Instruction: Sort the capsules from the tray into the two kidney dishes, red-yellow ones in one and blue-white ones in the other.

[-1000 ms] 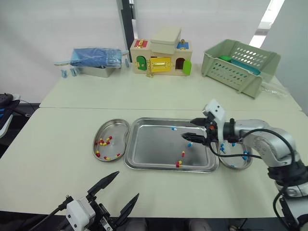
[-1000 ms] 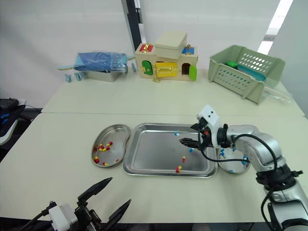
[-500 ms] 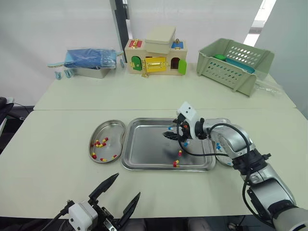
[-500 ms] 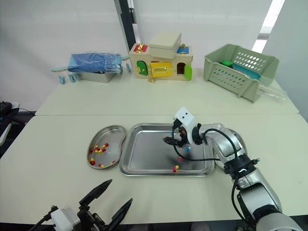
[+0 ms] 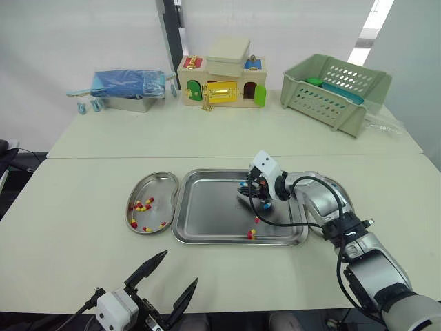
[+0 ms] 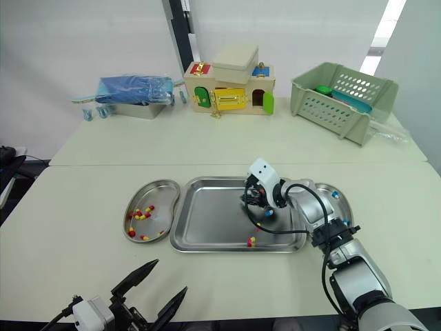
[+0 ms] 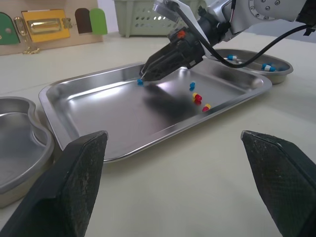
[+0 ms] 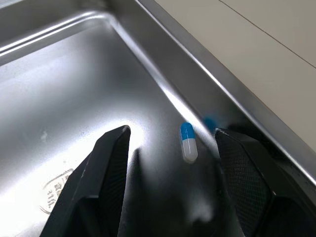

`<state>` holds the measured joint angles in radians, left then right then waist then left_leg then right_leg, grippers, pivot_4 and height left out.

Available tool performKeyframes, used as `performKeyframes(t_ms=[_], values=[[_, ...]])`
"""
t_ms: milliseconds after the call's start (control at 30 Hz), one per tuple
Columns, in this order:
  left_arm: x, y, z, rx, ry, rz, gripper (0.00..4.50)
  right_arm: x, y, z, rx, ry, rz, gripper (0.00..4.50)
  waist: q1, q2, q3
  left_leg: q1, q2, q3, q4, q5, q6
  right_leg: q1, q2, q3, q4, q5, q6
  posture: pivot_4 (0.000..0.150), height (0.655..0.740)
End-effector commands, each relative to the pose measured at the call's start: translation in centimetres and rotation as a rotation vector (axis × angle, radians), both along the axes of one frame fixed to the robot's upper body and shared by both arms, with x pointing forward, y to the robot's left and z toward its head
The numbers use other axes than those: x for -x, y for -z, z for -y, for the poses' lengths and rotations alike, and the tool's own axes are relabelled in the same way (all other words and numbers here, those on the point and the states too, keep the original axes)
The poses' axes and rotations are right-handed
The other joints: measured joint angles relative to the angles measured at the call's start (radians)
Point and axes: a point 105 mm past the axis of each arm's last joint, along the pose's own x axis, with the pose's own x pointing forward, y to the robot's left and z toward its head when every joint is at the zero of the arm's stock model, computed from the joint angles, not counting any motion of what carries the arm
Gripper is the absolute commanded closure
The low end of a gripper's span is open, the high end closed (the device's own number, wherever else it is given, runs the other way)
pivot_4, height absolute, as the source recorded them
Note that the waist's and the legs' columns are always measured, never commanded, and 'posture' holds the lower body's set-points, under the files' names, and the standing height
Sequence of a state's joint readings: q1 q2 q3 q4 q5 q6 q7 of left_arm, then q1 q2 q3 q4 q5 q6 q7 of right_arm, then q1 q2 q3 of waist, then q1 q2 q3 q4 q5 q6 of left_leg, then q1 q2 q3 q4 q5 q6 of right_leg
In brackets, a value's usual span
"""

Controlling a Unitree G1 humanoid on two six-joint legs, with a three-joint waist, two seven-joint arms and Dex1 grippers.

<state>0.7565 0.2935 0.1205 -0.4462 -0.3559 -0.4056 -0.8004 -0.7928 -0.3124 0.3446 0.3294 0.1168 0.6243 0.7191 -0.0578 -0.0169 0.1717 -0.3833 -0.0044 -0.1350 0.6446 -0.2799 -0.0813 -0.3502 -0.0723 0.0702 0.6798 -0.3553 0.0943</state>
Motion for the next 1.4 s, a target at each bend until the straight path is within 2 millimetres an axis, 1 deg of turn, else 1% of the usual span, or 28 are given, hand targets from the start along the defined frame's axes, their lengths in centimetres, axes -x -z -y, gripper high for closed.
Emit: performKeyframes(t_ms=[33, 100, 200, 367, 467, 500, 533, 700, 800, 900, 1000, 1067, 1200, 1400], values=[[0.1, -0.5, -0.1, 0.008, 0.000, 0.024, 0.00, -0.2, -0.6, -0.6, -0.009, -0.019, 0.032, 1.55, -0.001, 0.000, 0.000, 0.000, 0.000, 0.000, 0.000, 0.000, 0.000, 0.000, 0.000, 0.000, 0.000, 0.000, 0.000, 0.150, 0.7400], [0.1, -0.5, -0.1, 0.008, 0.000, 0.022, 0.00, -0.3, -0.4, -0.6, -0.001, -0.016, 0.026, 1.55, -0.001, 0.000, 0.000, 0.000, 0.000, 0.000, 0.000, 0.000, 0.000, 0.000, 0.000, 0.000, 0.000, 0.000, 0.000, 0.150, 0.7400], [0.2, -0.5, -0.2, 0.006, -0.001, 0.020, 0.00, -0.3, 0.0, -0.6, 0.017, -0.022, 0.022, 2.14, -0.002, 0.000, 0.000, 0.000, 0.000, 0.000, 0.000, 0.000, 0.000, 0.000, 0.000, 0.000, 0.000, 0.000, 0.000, 0.150, 0.7400], [0.1, -0.5, -0.3, 0.003, -0.006, 0.020, 0.00, -0.3, 0.5, -0.3, 0.043, -0.020, 0.017, 3.43, -0.002, 0.000, 0.000, 0.000, 0.000, 0.000, 0.000, 0.000, 0.000, 0.000, 0.000, 0.000, 0.000, 0.000, 0.000, 0.150, 0.7400], [0.1, -0.5, -0.3, 0.003, -0.008, 0.021, 0.00, -0.2, 0.5, -0.3, 0.049, -0.030, 0.019, 4.10, -0.002, 0.000, 0.000, 0.000, 0.000, 0.000, 0.000, 0.000, 0.000, 0.000, 0.000, 0.000, 0.000, 0.000, 0.000, 0.150, 0.7400], [0.2, -0.5, -0.3, 0.002, -0.006, 0.020, 0.00, -0.3, 0.4, -0.4, 0.045, -0.031, 0.021, 4.41, -0.002, 0.000, 0.000, 0.000, 0.000, 0.000, 0.000, 0.000, 0.000, 0.000, 0.000, 0.000, 0.000, 0.000, 0.000, 0.150, 0.7400], [0.2, -0.5, -0.3, 0.002, -0.006, 0.019, 0.00, -0.3, 0.3, -0.4, 0.040, -0.029, 0.024, 4.49, -0.002, 0.000, 0.000, 0.000, 0.000, 0.000, 0.000, 0.000, 0.000, 0.000, 0.000, 0.000, 0.000, 0.000, 0.000, 0.150, 0.7400], [0.3, -0.5, -0.1, 0.003, 0.004, 0.019, 0.00, 0.2, -1.0, -0.4, -0.030, -0.054, 0.041, 4.49, -0.001, 0.000, 0.000, 0.000, 0.000, 0.000, 0.000, 0.000, 0.000, 0.000, 0.000, 0.000, 0.000, 0.000, 0.000, 0.150, 0.7400], [0.4, -0.7, 0.1, -0.003, 0.035, 0.024, 0.00, 1.2, -3.1, 0.4, -0.118, -0.090, 0.071, 4.49, 0.000, 0.001, 0.000, -0.001, 0.000, 0.000, 0.000, 0.000, 0.000, 0.000, 0.000, 0.000, 0.000, 0.000, 0.000, 0.150, 0.7400], [0.6, -0.9, 0.5, -0.014, 0.090, 0.022, 0.00, 2.9, -4.5, 2.3, -0.149, -0.129, 0.090, 4.49, 0.004, 0.002, 0.001, -0.002, 0.000, 0.000, 0.000, 0.000, 0.000, -0.001, 0.000, 0.000, 0.000, 0.000, 0.000, 0.150, 0.7400], [1.1, -0.9, 1.0, -0.048, 0.193, 0.025, 0.00, 5.2, -5.2, 5.6, -0.137, -0.144, 0.094, 4.49, 0.012, 0.002, 0.001, -0.002, 0.000, -0.001, 0.000, 0.000, 0.000, -0.001, 0.000, 0.000, -0.001, 0.000, 0.000, 0.150, 0.7400], [1.2, -1.0, 1.1, -0.058, 0.242, 0.029, 0.00, 6.3, -5.3, 7.7, -0.109, -0.126, 0.091, 4.49, 0.017, 0.002, 0.001, -0.003, 0.000, -0.001, 0.000, 0.000, 0.000, 0.000, 0.000, -0.001, -0.001, 0.000, 0.000, 0.150, 0.7400], [0.6, -1.5, 1.5, -0.070, 0.348, 0.044, 0.00, 8.4, -5.7, 12.5, -0.053, -0.037, 0.089, 4.49, 0.026, 0.003, 0.001, -0.002, 0.000, 0.000, 0.000, 0.000, 0.000, 0.000, 0.000, -0.001, -0.001, 0.000, 0.000, 0.150, 0.7400], [-0.8, -2.3, 1.7, -0.062, 0.427, 0.059, 0.00, 10.2, -5.7, 17.4, 0.019, 0.123, 0.087, 4.49, 0.020, 0.003, 0.001, -0.001, 0.000, 0.001, 0.000, 0.000, 0.000, 0.002, 0.001, 0.000, -0.001, 0.000, 0.000, 0.150, 0.7400]])
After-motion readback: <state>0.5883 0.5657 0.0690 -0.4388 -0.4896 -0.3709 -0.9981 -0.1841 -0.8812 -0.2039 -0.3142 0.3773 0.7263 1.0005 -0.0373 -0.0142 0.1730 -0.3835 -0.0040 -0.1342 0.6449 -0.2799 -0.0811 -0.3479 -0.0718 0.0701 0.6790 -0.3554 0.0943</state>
